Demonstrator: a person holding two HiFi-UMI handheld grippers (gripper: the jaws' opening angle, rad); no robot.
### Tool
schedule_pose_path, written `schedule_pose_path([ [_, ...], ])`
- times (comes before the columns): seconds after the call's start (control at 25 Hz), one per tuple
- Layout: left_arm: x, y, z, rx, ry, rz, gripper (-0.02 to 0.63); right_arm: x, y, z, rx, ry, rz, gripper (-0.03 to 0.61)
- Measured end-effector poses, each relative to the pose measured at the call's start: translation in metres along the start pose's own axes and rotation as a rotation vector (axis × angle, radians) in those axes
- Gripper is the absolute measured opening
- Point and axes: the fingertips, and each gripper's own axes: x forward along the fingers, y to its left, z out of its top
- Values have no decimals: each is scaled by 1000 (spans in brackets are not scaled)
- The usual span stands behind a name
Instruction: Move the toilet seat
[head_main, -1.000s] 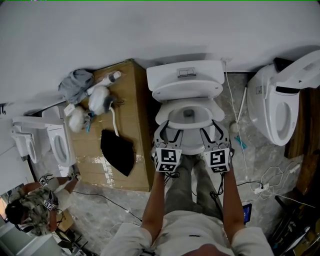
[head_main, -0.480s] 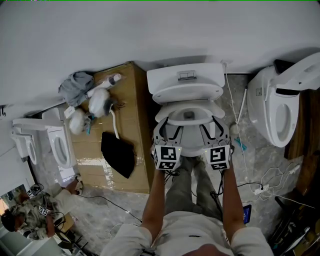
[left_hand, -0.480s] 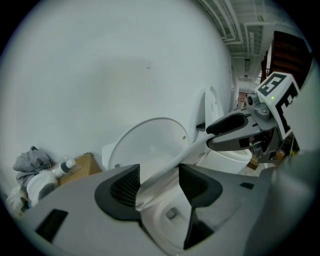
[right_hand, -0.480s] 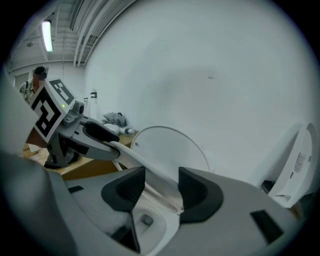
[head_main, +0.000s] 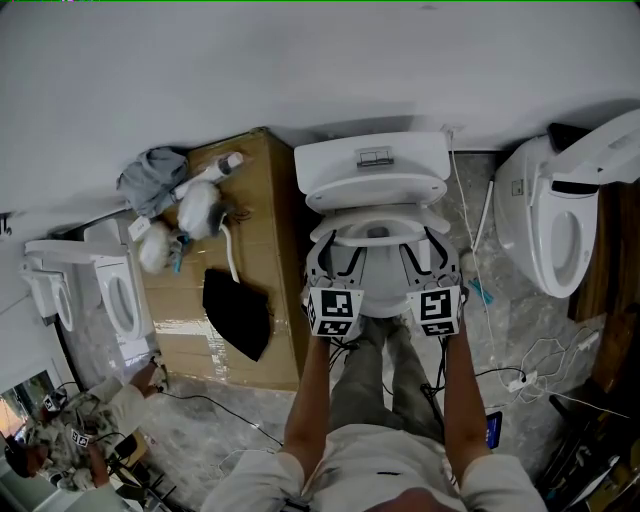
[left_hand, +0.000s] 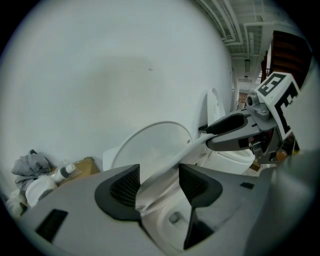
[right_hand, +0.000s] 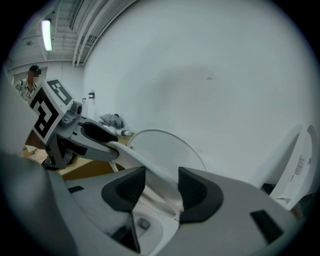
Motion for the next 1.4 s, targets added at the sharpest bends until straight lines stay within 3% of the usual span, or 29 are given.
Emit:
schedule_pose_path([
  [1.4,47,39,38,14,-43,27,253,53,-36,38,-20,-47,-35,227],
])
